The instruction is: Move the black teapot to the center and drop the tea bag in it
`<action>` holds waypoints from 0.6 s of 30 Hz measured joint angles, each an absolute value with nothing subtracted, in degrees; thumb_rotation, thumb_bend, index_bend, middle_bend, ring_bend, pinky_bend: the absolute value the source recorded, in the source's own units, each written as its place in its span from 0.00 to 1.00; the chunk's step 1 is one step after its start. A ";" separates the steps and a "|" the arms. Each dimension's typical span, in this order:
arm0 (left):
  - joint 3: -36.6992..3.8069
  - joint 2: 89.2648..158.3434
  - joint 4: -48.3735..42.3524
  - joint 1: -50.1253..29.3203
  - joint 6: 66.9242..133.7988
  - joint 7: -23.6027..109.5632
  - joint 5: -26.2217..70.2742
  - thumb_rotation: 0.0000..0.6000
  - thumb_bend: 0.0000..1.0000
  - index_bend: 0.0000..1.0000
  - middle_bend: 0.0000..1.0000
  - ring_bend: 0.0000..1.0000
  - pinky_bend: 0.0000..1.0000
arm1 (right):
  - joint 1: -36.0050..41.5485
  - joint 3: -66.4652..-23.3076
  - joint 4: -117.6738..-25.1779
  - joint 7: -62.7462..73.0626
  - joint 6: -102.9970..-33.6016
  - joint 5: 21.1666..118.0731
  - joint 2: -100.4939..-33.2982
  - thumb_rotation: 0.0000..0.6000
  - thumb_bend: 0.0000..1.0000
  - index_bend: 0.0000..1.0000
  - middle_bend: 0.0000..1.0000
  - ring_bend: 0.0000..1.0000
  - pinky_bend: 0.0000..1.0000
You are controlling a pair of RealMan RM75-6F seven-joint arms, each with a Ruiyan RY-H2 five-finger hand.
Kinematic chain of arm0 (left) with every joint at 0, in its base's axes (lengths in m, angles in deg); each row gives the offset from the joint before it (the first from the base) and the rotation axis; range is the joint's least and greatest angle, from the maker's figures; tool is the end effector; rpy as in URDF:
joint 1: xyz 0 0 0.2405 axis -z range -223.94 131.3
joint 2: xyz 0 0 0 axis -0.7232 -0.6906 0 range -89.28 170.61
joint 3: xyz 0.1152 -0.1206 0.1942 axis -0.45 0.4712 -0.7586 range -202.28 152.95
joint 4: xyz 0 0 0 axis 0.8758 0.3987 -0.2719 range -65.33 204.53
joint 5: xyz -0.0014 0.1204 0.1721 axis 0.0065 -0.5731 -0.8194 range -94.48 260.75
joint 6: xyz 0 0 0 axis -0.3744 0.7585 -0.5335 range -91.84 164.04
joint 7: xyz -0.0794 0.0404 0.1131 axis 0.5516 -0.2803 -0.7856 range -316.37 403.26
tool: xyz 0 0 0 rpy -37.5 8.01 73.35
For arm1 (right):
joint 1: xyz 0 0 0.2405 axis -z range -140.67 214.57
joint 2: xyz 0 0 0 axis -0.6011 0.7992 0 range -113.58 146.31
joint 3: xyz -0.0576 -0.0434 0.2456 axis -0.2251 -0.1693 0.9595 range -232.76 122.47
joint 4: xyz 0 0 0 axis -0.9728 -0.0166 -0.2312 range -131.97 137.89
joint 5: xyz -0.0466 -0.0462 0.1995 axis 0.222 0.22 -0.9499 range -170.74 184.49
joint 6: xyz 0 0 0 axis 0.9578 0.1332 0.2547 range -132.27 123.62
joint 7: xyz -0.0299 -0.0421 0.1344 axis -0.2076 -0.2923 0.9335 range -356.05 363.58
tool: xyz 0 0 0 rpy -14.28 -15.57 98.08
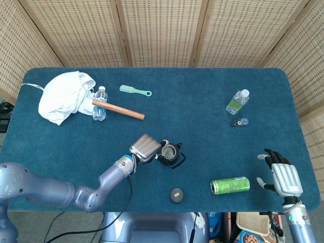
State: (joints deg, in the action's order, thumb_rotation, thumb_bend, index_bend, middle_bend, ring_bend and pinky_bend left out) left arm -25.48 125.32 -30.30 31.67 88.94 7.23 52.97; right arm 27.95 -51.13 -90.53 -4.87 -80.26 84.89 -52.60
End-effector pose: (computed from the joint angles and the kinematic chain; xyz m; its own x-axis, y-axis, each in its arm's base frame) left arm -0.0166 0.3341 -0.0404 0.7110 0.3313 0.6203 0.6578 -0.6253 -0.4200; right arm -0.3086 -0.2044 0.1170 0.4137 -0.1350 0.9003 -0.9062 0.0340 0.4215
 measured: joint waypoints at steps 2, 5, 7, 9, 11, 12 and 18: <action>-25.72 123.74 -32.29 29.56 91.09 8.34 50.92 1.00 0.89 0.10 0.69 0.70 0.69 | 27.82 -51.06 -90.51 -4.92 -80.21 84.98 -52.59 1.00 0.38 0.31 0.23 0.19 0.31; -26.24 121.57 -34.86 26.32 94.58 10.06 47.80 1.00 0.89 0.09 0.64 0.66 0.69 | 27.63 -50.95 -90.40 -4.86 -80.15 85.13 -52.60 1.00 0.38 0.31 0.23 0.19 0.31; -26.71 120.36 -36.24 24.03 97.15 10.98 45.33 1.00 0.89 0.09 0.61 0.63 0.69 | 27.56 -50.90 -90.37 -4.84 -80.12 85.14 -52.61 1.00 0.38 0.31 0.23 0.19 0.31; -27.22 119.41 -37.32 22.01 99.56 11.63 43.11 1.00 0.86 0.09 0.57 0.60 0.67 | 27.49 -50.83 -90.31 -4.78 -80.10 85.15 -52.63 1.00 0.38 0.31 0.23 0.19 0.31; -27.66 118.77 -38.09 20.35 101.61 12.05 41.47 1.00 0.82 0.09 0.54 0.58 0.66 | 27.41 -50.78 -90.23 -4.78 -80.06 85.16 -52.64 1.00 0.38 0.31 0.23 0.19 0.31; -27.90 118.47 -38.45 19.48 102.67 12.23 40.64 1.00 0.81 0.09 0.52 0.56 0.65 | 27.37 -50.76 -90.21 -4.77 -80.04 85.18 -52.64 1.00 0.38 0.31 0.23 0.19 0.31; -29.99 116.12 -40.58 13.22 109.68 13.40 35.04 1.00 0.69 0.09 0.40 0.45 0.59 | 27.07 -50.66 -90.11 -4.76 -80.01 85.53 -52.75 1.00 0.38 0.31 0.23 0.19 0.30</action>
State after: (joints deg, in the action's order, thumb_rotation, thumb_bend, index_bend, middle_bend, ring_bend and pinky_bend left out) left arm -29.99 116.12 -40.58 13.22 109.68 13.40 35.04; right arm 27.07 -50.66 -90.11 -4.76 -80.01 85.53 -52.75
